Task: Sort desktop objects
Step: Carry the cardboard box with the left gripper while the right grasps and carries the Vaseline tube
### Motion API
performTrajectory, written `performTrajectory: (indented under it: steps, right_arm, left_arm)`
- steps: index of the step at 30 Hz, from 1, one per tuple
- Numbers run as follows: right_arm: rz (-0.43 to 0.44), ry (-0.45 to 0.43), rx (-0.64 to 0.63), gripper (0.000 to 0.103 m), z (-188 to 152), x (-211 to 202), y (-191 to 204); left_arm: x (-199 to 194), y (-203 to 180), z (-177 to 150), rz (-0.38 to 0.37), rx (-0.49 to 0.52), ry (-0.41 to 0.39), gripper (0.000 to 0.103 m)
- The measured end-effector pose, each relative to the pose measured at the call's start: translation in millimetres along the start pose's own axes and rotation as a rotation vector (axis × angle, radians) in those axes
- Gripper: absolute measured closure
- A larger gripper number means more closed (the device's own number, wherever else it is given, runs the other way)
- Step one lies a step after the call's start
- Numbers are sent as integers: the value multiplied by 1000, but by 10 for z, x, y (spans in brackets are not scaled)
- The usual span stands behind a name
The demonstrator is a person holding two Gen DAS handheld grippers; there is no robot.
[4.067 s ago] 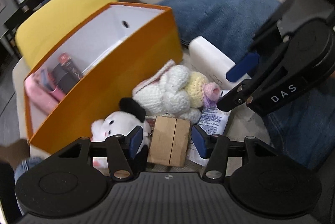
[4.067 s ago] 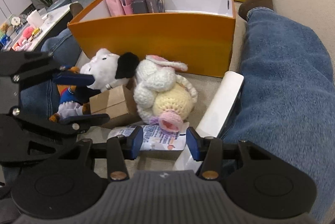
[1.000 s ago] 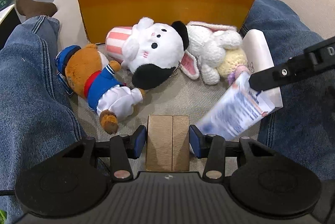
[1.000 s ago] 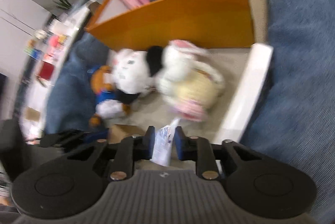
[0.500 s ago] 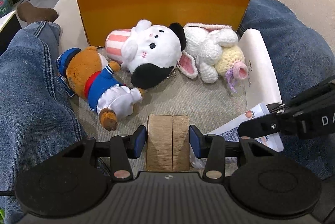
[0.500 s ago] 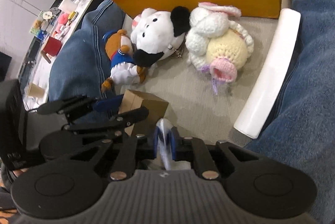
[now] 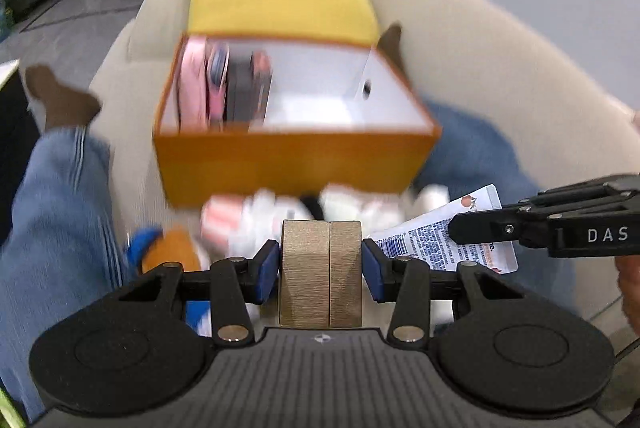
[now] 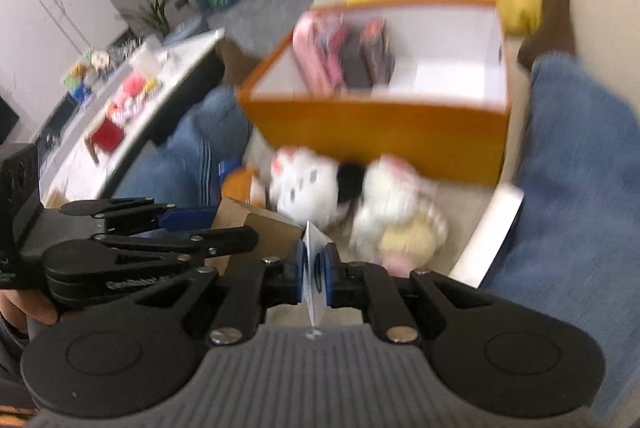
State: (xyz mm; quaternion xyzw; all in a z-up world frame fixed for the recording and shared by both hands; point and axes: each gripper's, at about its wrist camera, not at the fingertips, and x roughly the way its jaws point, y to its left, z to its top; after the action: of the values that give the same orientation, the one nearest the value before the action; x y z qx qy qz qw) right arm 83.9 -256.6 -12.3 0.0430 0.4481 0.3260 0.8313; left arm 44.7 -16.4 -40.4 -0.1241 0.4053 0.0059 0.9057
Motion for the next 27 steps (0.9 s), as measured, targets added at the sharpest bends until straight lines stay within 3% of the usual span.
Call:
performTrajectory:
  steps: [7,12,21,27]
  right_arm:
    - [-41,-180,-13,93,564,-304,-70]
    - [-65,-248,-12,93,980,-192,-175]
    - [-208,-203,58,93,1412,679,-539]
    - [-212,-127,97,94,1658,1182,-757]
  left_arm:
    - [22,-11,703,-2,25,-81,52]
    - [323,32,1140,21,8,-86,52]
    - [1241,203,1435,44,-7,3,52]
    - [1682,321,1553,59,-28,51,52]
